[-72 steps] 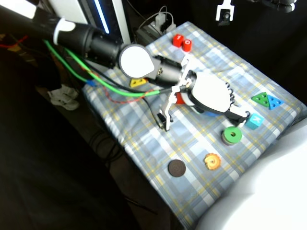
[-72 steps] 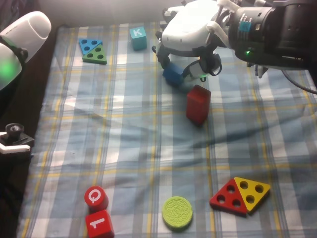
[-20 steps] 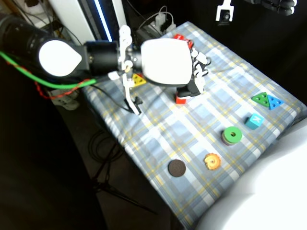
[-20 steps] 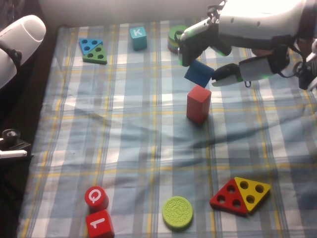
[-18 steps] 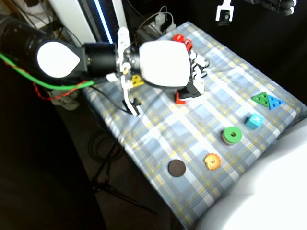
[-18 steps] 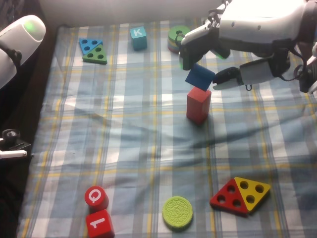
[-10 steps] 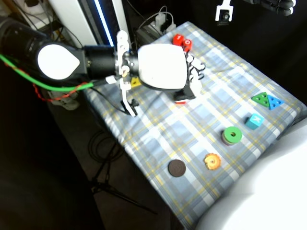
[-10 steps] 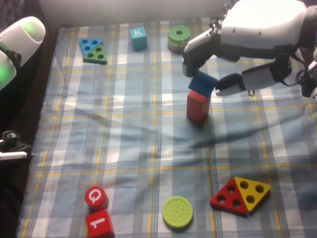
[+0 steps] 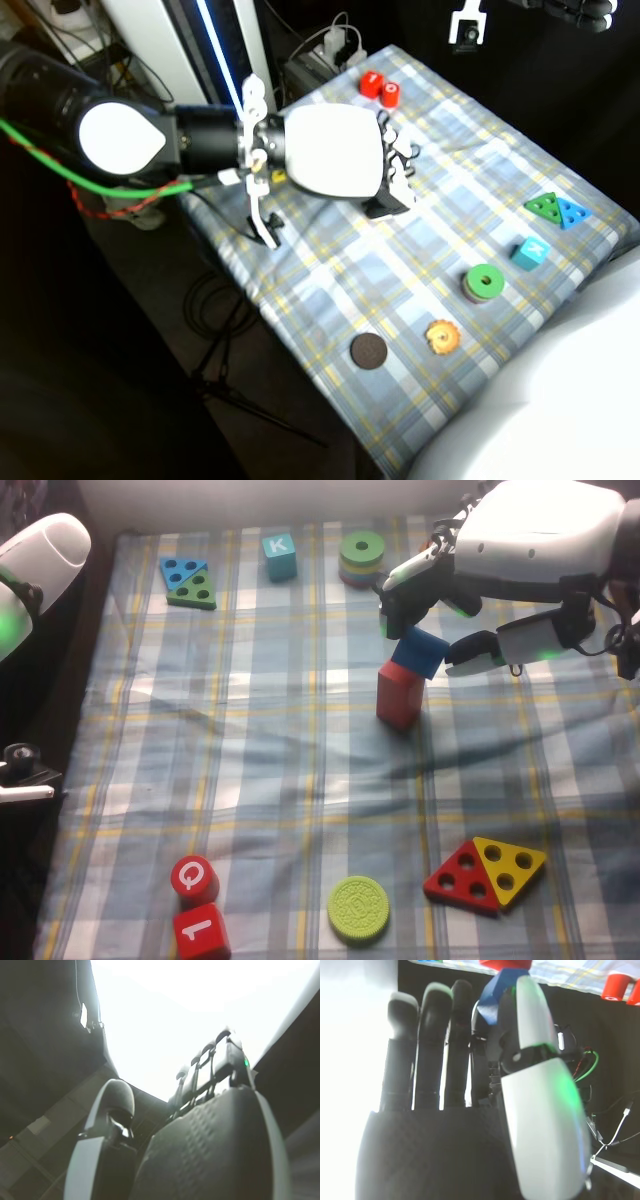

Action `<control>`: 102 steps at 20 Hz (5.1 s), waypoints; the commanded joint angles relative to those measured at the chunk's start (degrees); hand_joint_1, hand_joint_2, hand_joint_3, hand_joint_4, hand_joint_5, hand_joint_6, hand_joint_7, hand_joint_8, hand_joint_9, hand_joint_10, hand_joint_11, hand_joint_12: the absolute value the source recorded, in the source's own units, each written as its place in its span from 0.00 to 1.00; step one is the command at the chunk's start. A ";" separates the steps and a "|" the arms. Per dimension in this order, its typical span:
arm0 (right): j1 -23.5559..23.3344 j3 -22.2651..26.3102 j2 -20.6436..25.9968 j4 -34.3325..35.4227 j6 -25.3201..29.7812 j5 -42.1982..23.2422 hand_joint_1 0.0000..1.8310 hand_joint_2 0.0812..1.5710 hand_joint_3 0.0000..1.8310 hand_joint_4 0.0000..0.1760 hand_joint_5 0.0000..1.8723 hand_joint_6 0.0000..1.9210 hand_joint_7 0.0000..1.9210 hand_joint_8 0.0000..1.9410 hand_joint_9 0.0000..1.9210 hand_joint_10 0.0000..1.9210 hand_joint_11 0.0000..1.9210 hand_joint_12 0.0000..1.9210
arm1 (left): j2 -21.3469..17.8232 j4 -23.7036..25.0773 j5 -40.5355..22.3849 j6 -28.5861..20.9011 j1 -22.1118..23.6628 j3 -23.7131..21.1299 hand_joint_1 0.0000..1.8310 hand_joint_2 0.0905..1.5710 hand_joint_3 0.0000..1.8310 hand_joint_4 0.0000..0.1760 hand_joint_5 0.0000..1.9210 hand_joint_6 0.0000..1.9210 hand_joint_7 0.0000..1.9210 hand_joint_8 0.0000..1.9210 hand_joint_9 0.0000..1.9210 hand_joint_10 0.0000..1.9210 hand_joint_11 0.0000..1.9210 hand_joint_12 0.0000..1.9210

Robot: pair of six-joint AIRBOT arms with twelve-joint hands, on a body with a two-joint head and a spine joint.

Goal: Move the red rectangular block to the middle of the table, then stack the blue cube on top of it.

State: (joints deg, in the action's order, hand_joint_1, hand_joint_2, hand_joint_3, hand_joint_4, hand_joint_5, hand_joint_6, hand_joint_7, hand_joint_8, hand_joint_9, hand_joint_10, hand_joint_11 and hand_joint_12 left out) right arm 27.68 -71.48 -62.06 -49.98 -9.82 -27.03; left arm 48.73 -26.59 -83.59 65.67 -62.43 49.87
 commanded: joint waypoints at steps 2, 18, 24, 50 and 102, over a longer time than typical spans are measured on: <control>-0.57 -0.07 -0.39 2.14 0.37 -4.76 0.67 0.73 0.00 0.00 0.44 0.57 0.51 0.62 0.45 0.68 0.33 0.90 | 0.05 1.17 -7.19 -0.53 0.32 0.15 0.27 0.94 0.00 0.31 0.00 0.00 0.00 0.00 0.00 0.00 0.00 0.00; -0.49 -0.80 -1.53 1.33 0.67 -4.76 0.74 0.72 0.00 0.00 0.45 0.59 0.48 0.57 0.40 0.72 0.23 0.86 | 0.18 0.93 -7.16 -0.53 0.02 0.16 0.27 0.94 0.00 0.36 0.00 0.00 0.00 0.00 0.00 0.00 0.00 0.00; -0.32 -0.86 -1.69 0.92 1.08 -4.76 0.66 0.72 0.00 0.00 0.46 0.57 0.49 0.60 0.42 0.60 0.28 0.85 | 0.25 0.86 -7.17 -0.53 -0.01 0.16 0.26 0.94 0.00 0.27 0.00 0.00 0.00 0.00 0.00 0.00 0.00 0.00; -0.32 -1.05 -1.94 0.85 1.30 -5.45 0.66 0.75 0.00 0.00 0.38 0.63 0.47 0.67 0.35 0.64 0.14 0.88 | 0.27 0.72 -7.47 -0.53 -0.11 0.09 0.27 0.93 0.00 0.32 0.00 0.00 0.00 0.00 0.00 0.00 0.00 0.00; 11.71 14.89 18.54 43.51 -26.35 -35.35 0.05 0.75 0.01 0.40 0.00 0.00 0.00 0.00 0.00 0.00 0.00 0.00 | -2.56 2.85 -10.11 -1.82 -0.85 -0.82 0.18 0.91 0.00 0.55 0.00 0.00 0.00 0.00 0.00 0.00 0.00 0.00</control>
State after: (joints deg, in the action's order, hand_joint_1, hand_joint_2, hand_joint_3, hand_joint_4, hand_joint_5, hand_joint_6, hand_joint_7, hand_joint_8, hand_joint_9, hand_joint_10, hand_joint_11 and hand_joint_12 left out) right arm 39.97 -56.82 -43.64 -8.25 -36.16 -52.69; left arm 46.54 -24.64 -86.08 64.58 -63.96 48.97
